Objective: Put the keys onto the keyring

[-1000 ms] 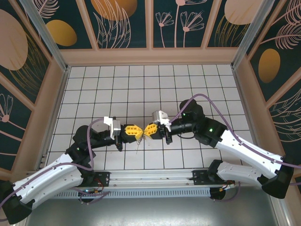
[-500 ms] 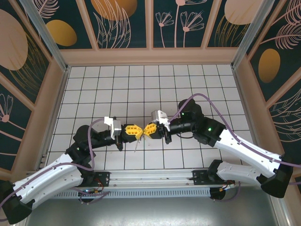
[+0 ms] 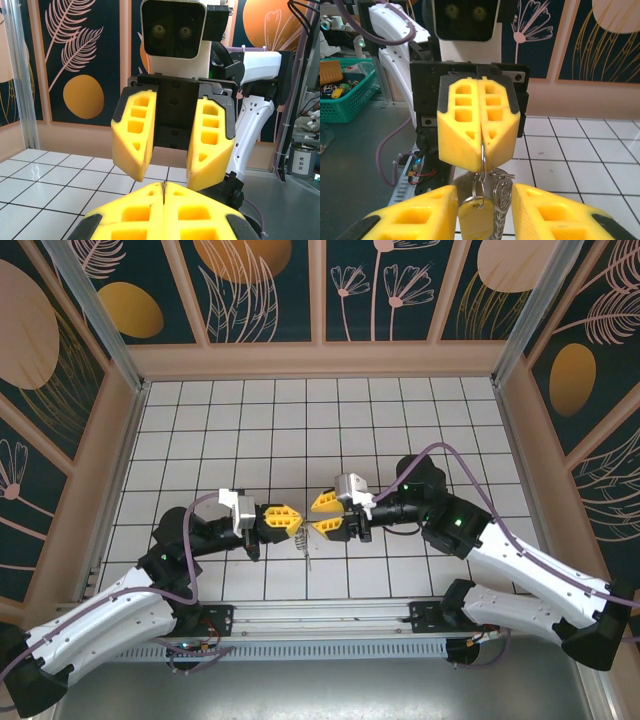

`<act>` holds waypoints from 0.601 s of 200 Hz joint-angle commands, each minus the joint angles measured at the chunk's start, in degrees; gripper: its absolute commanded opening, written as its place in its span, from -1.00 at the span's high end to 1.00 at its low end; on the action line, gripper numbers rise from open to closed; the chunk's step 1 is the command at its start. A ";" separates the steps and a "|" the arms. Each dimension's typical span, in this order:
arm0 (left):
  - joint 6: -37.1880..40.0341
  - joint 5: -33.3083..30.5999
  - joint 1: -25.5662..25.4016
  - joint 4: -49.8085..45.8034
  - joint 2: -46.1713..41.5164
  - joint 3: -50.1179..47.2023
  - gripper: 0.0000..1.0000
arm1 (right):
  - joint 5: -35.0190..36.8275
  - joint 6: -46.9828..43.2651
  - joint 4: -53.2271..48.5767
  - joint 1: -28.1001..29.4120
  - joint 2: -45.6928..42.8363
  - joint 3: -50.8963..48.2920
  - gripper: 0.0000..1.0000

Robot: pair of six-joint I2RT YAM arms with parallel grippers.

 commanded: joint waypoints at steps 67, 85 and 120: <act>-0.02 1.50 -0.12 4.75 0.71 1.27 1.00 | -6.41 3.92 9.87 -0.23 3.57 -1.53 0.20; -0.02 1.48 -0.11 4.50 0.43 1.20 1.00 | -5.91 3.38 9.64 -0.23 5.02 -0.95 0.21; 0.24 1.07 -0.10 4.18 -0.21 1.00 1.00 | -5.31 2.55 8.75 -0.25 6.25 -0.39 0.45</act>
